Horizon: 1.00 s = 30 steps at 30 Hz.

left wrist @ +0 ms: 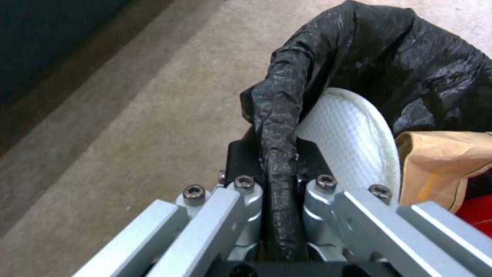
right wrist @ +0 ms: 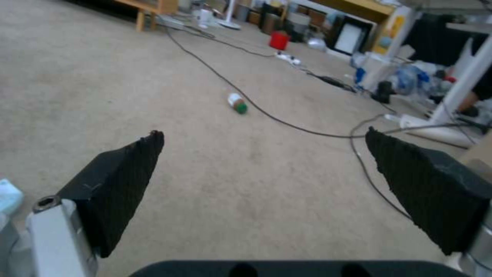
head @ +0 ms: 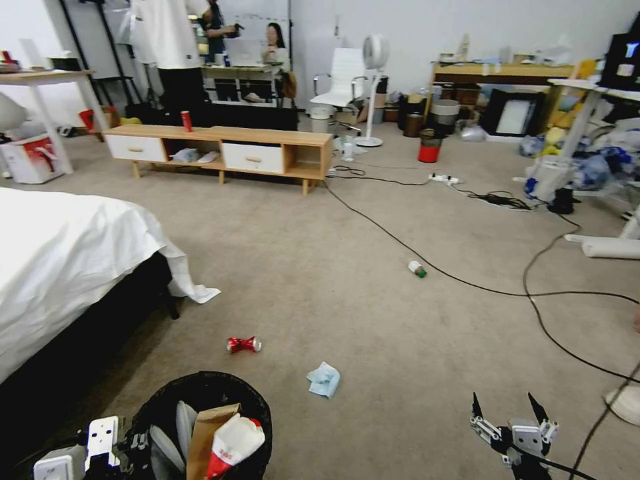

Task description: Pick up the trash bin and place the garbage on the floor into it.

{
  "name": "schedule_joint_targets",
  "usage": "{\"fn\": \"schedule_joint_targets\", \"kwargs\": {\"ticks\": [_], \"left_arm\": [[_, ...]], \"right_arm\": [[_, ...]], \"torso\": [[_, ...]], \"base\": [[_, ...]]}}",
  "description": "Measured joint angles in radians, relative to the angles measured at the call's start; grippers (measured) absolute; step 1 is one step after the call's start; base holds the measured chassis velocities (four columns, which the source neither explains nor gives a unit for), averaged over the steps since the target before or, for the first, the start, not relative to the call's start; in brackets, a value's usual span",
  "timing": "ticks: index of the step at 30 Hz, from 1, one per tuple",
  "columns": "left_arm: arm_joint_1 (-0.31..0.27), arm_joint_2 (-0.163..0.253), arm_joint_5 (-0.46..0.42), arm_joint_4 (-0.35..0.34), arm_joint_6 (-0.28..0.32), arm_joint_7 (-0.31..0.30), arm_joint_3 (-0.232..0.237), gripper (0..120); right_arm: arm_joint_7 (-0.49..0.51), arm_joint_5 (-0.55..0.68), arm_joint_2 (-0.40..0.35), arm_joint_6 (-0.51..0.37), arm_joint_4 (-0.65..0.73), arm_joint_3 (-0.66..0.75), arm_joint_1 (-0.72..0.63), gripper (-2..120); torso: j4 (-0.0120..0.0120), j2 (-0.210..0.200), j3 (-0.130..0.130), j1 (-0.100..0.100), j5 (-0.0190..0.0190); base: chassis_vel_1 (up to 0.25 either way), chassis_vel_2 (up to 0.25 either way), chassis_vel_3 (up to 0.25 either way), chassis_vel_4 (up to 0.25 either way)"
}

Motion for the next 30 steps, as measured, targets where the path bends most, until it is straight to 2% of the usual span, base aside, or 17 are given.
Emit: {"fn": "schedule_joint_targets", "kwargs": {"ticks": [26,30], "left_arm": [[-0.004,-0.003,0.003,0.0,-0.001,-0.002,0.007,4],[-0.004,-0.005,0.002,0.0,-0.008,-0.002,0.009,4]], "right_arm": [[0.001,0.003,-0.004,-0.002,0.005,0.002,-0.002,100],[0.001,0.003,-0.005,-0.002,0.006,0.003,-0.002,100]], "torso": [[0.0004,0.0,0.0,0.0,0.0001],[-0.0005,0.0,0.0,0.0,0.0]], "base": [[0.067,0.075,0.067,0.067],[0.0,0.0,0.0,0.0]]}}
